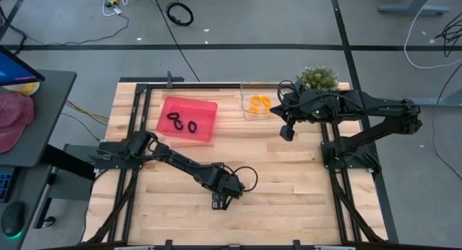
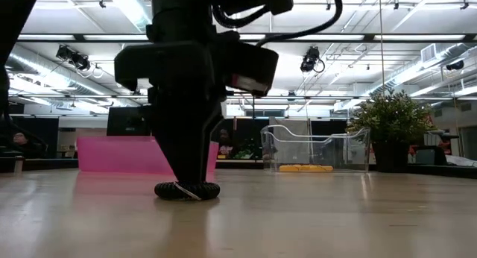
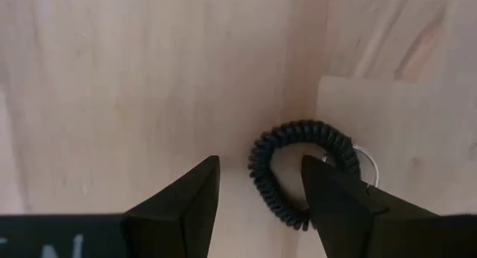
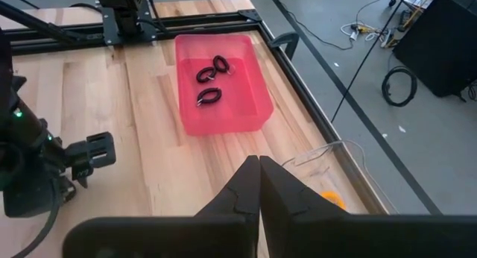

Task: Sort spring keychains
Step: Put the black spring keychain into the pink bin

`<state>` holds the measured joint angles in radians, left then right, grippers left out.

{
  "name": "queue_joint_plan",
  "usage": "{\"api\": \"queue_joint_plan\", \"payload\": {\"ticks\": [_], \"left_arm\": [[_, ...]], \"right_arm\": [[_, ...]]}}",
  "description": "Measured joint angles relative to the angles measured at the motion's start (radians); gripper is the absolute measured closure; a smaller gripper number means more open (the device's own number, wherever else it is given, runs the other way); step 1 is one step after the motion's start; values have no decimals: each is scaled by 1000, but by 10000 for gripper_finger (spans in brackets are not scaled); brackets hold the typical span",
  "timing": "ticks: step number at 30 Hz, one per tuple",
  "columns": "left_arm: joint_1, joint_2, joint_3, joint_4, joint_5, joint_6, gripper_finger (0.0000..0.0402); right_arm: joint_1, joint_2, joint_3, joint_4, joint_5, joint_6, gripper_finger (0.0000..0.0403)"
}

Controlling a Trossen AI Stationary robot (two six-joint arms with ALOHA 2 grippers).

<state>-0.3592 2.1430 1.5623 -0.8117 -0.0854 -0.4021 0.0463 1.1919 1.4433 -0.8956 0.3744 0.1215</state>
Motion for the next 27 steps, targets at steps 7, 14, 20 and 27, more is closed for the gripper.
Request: {"api": "queue_joint_plan", "payload": {"ticks": [7, 14, 20, 27], "left_arm": [[-4, 2, 0, 8, -12, -3, 208], [-4, 2, 0, 9, -4, -4, 276], [-2, 2, 1, 8, 23, -4, 380], [-2, -4, 1, -35, 27, -2, 393]], "right_arm": [[0, 0, 0, -3, 0, -7, 395], [0, 0, 0, -3, 0, -8, 395], [0, 0, 0, -3, 0, -8, 395], [0, 0, 0, -3, 0, -8, 395]]}}
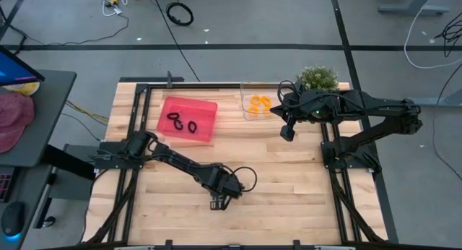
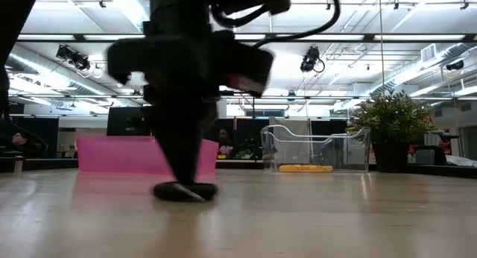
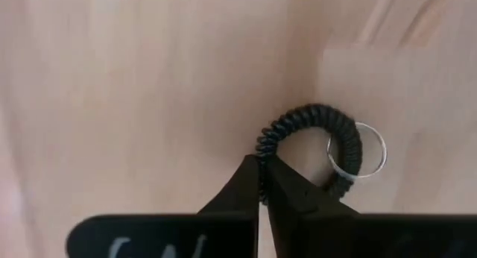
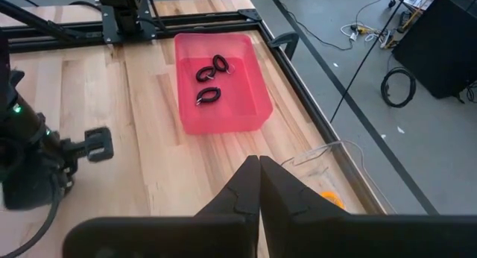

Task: Sort spring keychains
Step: Put the black spring keychain into the pink bin

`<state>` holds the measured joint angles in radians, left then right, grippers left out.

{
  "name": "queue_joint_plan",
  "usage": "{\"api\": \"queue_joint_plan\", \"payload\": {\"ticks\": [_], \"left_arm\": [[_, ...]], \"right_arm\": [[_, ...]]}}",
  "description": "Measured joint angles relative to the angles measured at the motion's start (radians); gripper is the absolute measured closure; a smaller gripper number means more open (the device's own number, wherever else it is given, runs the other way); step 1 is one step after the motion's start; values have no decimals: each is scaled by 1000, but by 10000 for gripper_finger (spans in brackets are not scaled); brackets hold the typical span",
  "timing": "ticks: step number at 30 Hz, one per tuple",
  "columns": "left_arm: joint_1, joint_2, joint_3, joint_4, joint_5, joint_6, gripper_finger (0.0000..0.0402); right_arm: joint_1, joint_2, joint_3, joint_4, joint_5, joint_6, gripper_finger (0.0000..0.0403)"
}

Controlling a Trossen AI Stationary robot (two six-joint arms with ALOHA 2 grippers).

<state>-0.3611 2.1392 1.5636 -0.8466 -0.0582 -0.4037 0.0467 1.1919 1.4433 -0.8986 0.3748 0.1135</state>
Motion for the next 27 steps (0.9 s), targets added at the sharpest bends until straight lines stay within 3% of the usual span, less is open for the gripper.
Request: {"api": "queue_joint_plan", "payload": {"ticks": [13, 27], "left_arm": [[3, -202, -2, -197, -172, 6, 397], [51, -564, 2, -154, -255, 79, 397]], "right_arm": [[0, 0, 0, 1, 2, -25, 395], [0, 0, 0, 13, 1, -27, 395]]}}
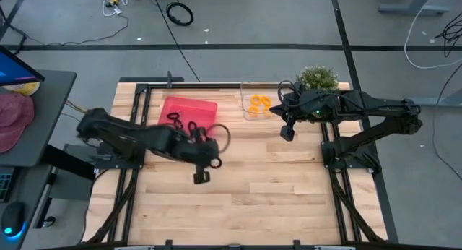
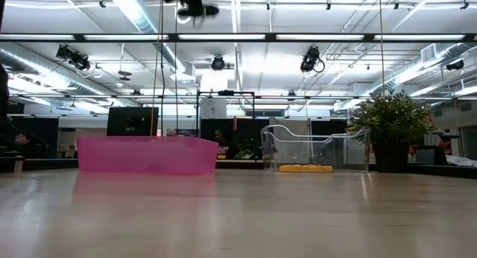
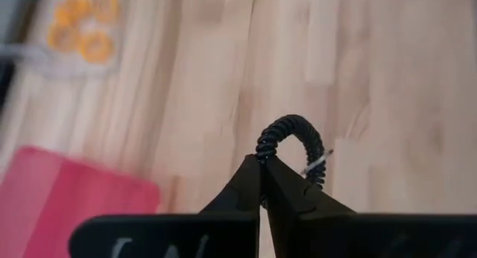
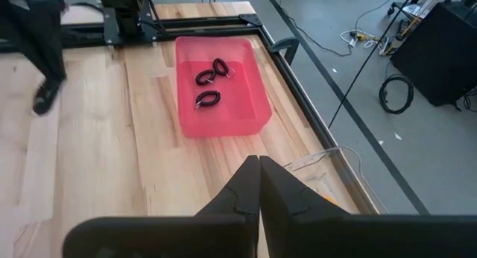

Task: Sort spring keychains
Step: Put the black spring keychain into the pink bin

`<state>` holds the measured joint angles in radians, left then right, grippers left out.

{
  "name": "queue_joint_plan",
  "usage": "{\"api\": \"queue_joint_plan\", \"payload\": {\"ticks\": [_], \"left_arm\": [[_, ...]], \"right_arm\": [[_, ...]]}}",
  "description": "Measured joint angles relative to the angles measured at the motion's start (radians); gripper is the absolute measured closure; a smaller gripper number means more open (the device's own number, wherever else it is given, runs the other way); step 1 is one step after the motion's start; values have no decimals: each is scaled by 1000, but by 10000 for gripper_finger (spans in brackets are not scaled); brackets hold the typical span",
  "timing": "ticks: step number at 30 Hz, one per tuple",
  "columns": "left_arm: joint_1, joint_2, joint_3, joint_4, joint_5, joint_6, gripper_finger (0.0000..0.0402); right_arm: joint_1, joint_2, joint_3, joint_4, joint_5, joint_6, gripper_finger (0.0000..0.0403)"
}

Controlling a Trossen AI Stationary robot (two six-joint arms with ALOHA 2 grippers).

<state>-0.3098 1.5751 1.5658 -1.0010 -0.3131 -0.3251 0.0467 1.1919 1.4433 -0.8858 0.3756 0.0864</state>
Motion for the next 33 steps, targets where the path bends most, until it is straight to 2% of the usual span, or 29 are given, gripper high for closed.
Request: {"api": "queue_joint_plan", "payload": {"ticks": [5, 9, 14, 20, 22, 26, 29, 31, 33], "left_arm": [[-2, -113, 1, 86, -8, 67, 397], [0, -144, 1, 139, -11, 144, 397], [19, -153, 0, 140, -100, 108, 398], [35, -191, 0, 171, -304, 33, 398], [38, -212, 0, 167, -403, -16, 398], [50, -246, 1, 155, -670, -213, 398], [51, -263, 1, 103, -851, -426, 398], [52, -267, 1, 40, -937, -578, 398], [57, -268, 0, -44, -970, -702, 398]], "right_arm": [[0, 0, 0, 33, 0, 0, 395], [0, 0, 0, 69, 0, -2, 395], [0, 0, 0, 89, 0, -1, 395], [-13, 0, 0, 105, 36, 22, 395], [-23, 0, 0, 105, 43, 48, 395], [-42, 0, 0, 107, 44, 78, 395], [-53, 0, 0, 113, 44, 98, 395], [-57, 0, 0, 122, 44, 108, 395], [-60, 0, 0, 133, 44, 116, 395]]}}
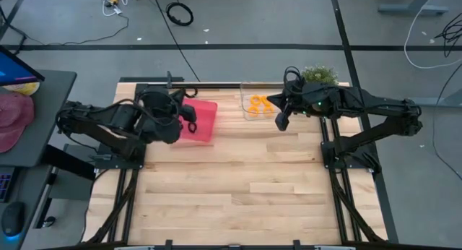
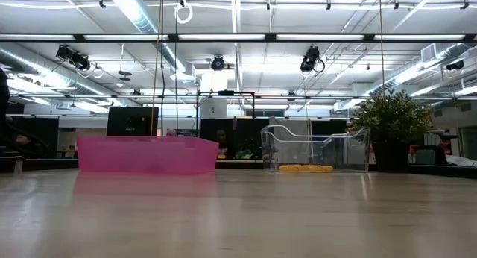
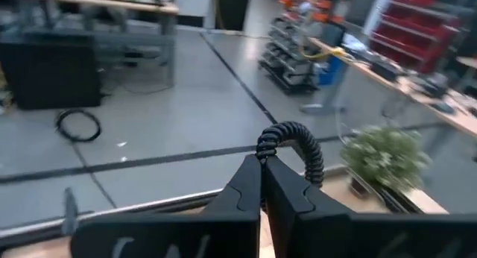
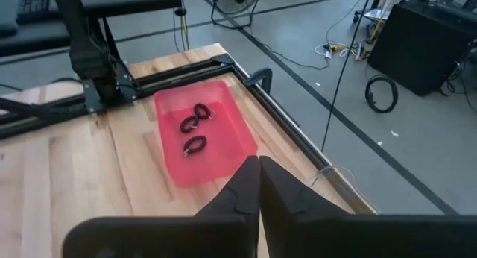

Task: Sort spring keychains
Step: Put the black spring keychain into the pink bin

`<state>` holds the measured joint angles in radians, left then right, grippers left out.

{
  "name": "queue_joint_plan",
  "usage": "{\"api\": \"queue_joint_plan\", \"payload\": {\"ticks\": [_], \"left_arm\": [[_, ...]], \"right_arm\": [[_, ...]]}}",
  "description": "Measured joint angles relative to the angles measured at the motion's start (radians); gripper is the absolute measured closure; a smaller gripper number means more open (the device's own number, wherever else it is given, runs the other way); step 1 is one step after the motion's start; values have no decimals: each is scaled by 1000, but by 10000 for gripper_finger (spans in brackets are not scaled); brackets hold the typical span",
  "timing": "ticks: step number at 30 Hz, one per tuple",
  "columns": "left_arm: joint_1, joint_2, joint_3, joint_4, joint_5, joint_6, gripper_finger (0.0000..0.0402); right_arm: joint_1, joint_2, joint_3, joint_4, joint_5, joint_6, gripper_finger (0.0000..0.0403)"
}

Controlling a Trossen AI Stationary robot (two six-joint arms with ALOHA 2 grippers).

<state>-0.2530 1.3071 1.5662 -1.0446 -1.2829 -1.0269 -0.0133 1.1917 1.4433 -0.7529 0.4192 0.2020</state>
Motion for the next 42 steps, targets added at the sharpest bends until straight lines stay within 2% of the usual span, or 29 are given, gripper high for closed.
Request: {"api": "queue_joint_plan", "payload": {"ticks": [4, 8, 12, 19, 24, 28, 31, 35, 39, 42], "left_arm": [[17, 1, 0, -105, -47, -108, 398], [58, 0, 0, -113, -52, -76, 398], [172, -27, 0, -128, 92, 30, 398], [415, -30, 0, -238, 374, 86, 398], [555, -18, 0, -253, 463, 159, 397], [622, -18, -5, -239, 537, 225, 398], [654, -18, -60, -198, 589, 234, 398], [688, -27, -202, -102, 699, 207, 398], [695, -26, -355, 74, 759, 170, 398], [722, -25, -474, 225, 854, 141, 398]], "right_arm": [[0, 0, 0, 19, 1, 0, 395], [0, 0, 0, 19, 11, 0, 395], [0, 0, 0, 19, 11, 0, 395], [-8, 0, 0, 20, 11, -3, 395], [-8, 0, 0, 20, 12, -9, 395], [-8, 0, 0, 20, 12, -29, 395], [-8, 0, 0, 20, 12, -31, 395], [-8, 0, 0, 20, 11, -31, 395], [-8, 0, 0, 20, 11, -31, 395], [-8, 0, 0, 20, 11, -31, 395]]}}
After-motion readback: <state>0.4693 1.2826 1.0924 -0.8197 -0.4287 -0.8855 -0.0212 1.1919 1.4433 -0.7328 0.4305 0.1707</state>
